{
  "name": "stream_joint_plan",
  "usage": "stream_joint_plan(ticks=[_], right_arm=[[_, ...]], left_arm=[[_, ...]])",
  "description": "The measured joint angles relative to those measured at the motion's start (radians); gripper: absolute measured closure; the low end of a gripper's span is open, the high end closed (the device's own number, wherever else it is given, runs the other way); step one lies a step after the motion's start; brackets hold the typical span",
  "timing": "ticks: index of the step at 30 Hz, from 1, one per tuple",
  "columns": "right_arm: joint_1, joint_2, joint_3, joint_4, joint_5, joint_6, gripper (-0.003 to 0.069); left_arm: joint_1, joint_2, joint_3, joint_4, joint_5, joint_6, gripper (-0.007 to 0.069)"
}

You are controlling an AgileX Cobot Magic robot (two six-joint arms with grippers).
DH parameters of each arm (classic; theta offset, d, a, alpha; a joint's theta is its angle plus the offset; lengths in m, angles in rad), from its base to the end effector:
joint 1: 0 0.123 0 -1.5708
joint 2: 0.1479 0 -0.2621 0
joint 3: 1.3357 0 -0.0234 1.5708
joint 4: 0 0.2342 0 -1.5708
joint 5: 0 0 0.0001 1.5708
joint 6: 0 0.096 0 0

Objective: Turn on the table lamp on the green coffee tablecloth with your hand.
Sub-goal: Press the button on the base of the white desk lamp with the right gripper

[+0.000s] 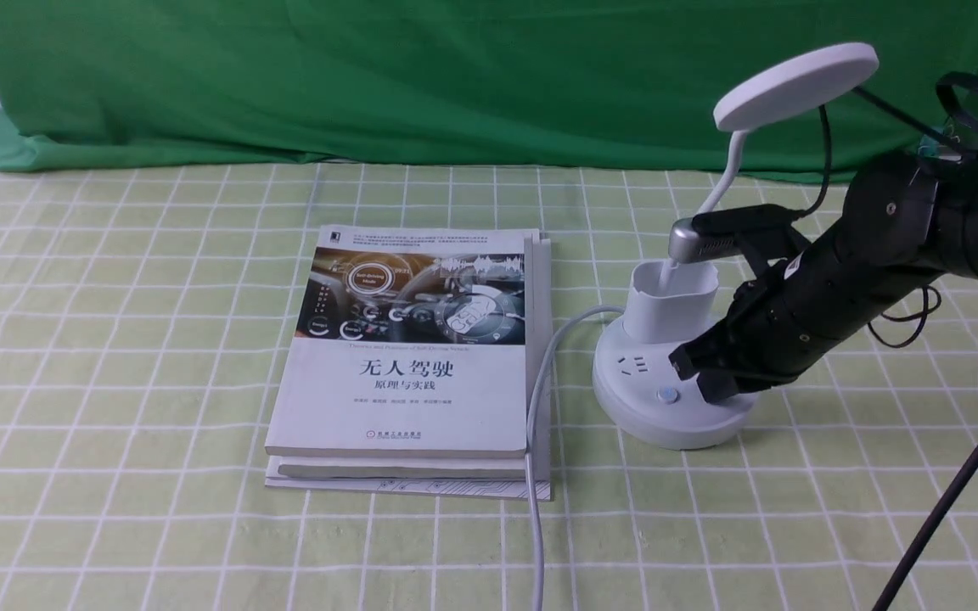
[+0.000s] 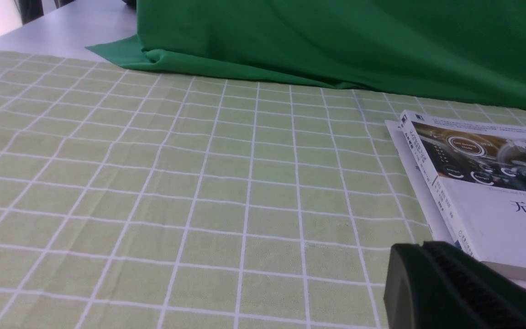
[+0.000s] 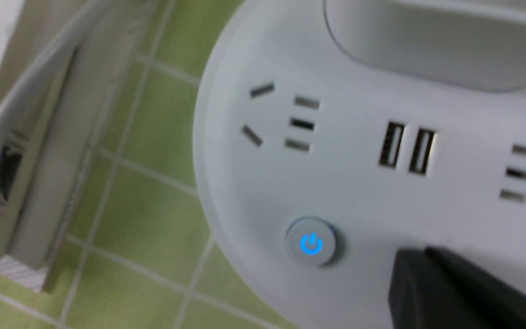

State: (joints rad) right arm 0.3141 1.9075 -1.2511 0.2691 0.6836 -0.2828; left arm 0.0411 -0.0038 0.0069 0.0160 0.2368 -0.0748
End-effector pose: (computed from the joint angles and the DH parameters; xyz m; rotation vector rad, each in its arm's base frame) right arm 0.3403 0.1275 0.1590 -0.5797 2.7541 0.2938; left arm 0.0668 0.0031 0.1889 -0.0892 1.7212 -0.0102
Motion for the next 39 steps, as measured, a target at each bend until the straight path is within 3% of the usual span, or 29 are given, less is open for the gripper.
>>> stream_joint_plan(ticks=[29,39], right_arm=[[0.000,0.000,0.002,-0.024,-0.022,0.003,0.0628],[0.001,-0.112,0.050,-0.024,0.001,0.005,0.0628]], left_arm=[[0.000,0.000,0.000,0.000,0.000,0.000,0.0622],[0.000,0.000,0.000,0.000,0.000,0.000,0.0622]])
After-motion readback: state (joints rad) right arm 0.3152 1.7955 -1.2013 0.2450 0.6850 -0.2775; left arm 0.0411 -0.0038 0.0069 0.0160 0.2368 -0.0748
